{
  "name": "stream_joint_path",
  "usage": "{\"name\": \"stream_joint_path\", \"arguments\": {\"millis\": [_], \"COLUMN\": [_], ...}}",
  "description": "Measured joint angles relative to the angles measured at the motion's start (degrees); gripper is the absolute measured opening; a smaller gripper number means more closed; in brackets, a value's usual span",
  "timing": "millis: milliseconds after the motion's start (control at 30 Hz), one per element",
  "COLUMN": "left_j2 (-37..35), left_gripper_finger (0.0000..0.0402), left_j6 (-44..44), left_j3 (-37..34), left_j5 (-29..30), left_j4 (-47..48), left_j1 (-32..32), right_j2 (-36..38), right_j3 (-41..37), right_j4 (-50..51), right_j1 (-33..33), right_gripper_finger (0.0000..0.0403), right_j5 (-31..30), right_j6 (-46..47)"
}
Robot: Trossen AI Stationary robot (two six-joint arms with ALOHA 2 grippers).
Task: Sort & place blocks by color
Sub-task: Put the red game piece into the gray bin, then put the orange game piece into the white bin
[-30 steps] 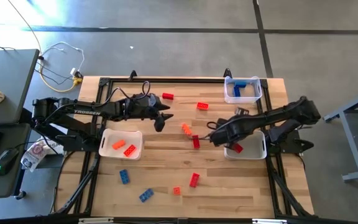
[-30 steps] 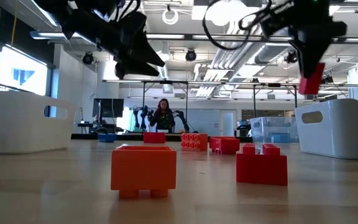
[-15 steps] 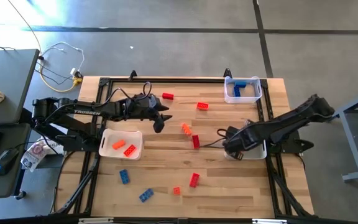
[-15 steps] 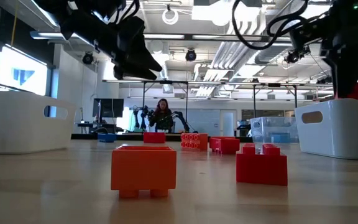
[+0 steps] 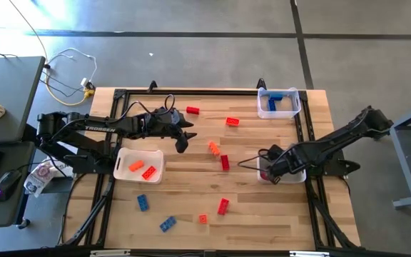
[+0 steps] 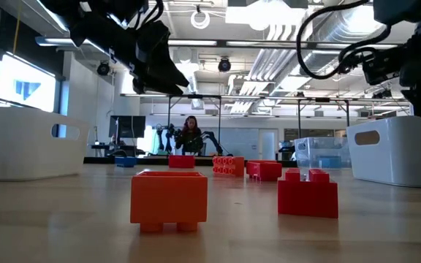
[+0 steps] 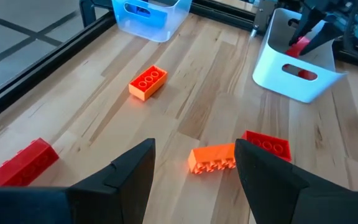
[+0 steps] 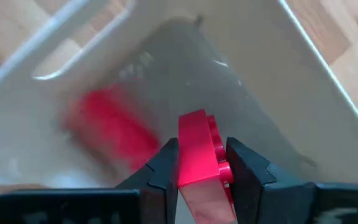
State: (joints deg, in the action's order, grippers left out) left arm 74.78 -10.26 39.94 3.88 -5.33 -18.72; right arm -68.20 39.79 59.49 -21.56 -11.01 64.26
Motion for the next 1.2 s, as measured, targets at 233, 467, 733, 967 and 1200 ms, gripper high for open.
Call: {"name": "stream_joint_path", "arguments": {"millis": [233, 467, 733, 967, 1200], "left_j2": [0.0, 0.0, 0.0, 0.0, 0.0], "left_gripper_finger": [0.0209, 0.0209, 0.0209, 0.0209, 0.0209], "left_j6": [0.0, 0.0, 0.0, 0.0, 0.3], "left_j3": [0.0, 0.0, 0.0, 0.0, 0.0], "left_j5": [0.0, 0.0, 0.2, 1.5, 1.7], "left_j4": [0.2, 0.2, 1.2, 2.7, 2.9], "left_j1": [0.0, 0.0, 0.0, 0.0, 0.0], "right_j2": [0.1, 0.1, 0.1, 0.1, 0.1], "right_j3": [0.0, 3.6, 10.1, 15.4, 16.7], "right_j4": [-0.4, 2.1, 4.5, 3.4, -5.5], "right_j1": [0.0, 0.0, 0.0, 1.4, 6.5], "right_gripper_finger": [0.0154, 0.0202, 0.0204, 0.0204, 0.0204], "right_j5": [-0.1, 1.0, -6.7, -19.0, -21.7], "right_j6": [-1.0, -1.2, -5.1, -12.8, -27.9]}}
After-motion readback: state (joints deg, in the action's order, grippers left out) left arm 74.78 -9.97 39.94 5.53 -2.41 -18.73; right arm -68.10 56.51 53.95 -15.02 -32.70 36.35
